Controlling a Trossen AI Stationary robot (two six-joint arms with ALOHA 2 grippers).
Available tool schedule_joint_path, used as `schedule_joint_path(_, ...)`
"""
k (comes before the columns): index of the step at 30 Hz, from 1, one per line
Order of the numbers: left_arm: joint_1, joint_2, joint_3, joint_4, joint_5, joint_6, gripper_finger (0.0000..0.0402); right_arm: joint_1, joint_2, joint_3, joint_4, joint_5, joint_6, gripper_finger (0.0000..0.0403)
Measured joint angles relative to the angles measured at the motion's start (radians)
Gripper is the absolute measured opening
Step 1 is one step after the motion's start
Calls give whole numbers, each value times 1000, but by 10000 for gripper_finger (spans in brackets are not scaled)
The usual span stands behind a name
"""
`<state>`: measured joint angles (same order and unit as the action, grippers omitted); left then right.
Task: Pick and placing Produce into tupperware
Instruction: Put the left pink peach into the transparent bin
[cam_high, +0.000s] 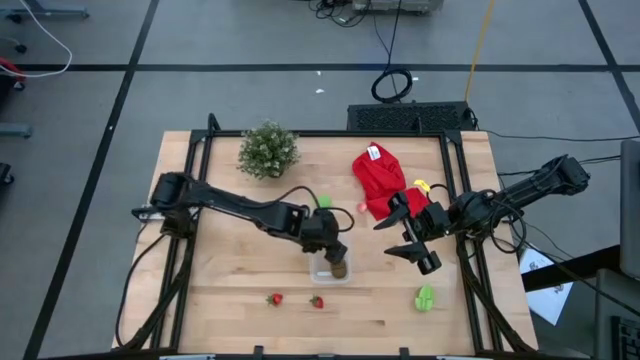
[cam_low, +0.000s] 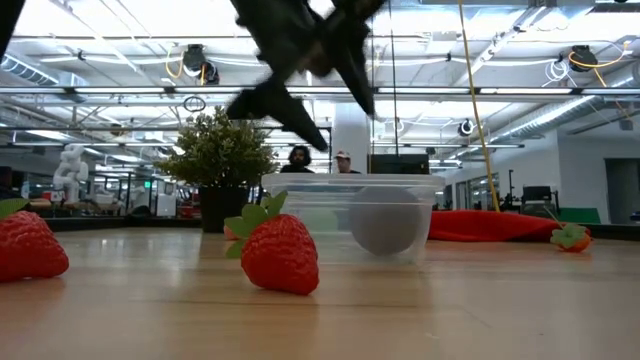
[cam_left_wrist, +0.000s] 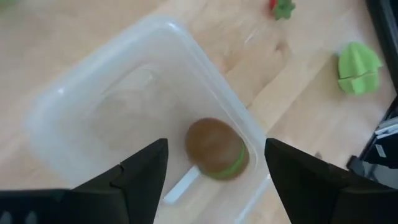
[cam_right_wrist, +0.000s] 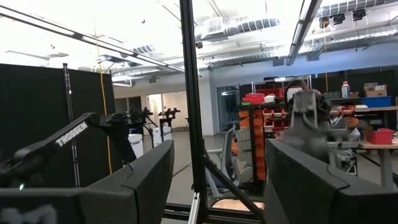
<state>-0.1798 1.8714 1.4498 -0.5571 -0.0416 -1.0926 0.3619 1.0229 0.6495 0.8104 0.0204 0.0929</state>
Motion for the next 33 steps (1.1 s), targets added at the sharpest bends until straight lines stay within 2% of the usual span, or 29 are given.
schedule_joint_path(6,-54,-79,1,-180,-193,-4,271,0,0,0,1,0,0,242)
schedule_joint_path(14,-5,-35,-2,-413,-244,-15,271,0,0,0,1,0,0,242)
schedule_joint_path(19,62,-29,-4,-468,-280,5,271,0,0,-1,-12,0,1,242)
schedule_joint_path(25,123,-30,-95,-436,-256,11,271,1,0,-1,-44,-1,1,242)
schedule_joint_path(33,173,-35,-230,-242,-178,39,271,1,0,-1,-39,-2,0,242)
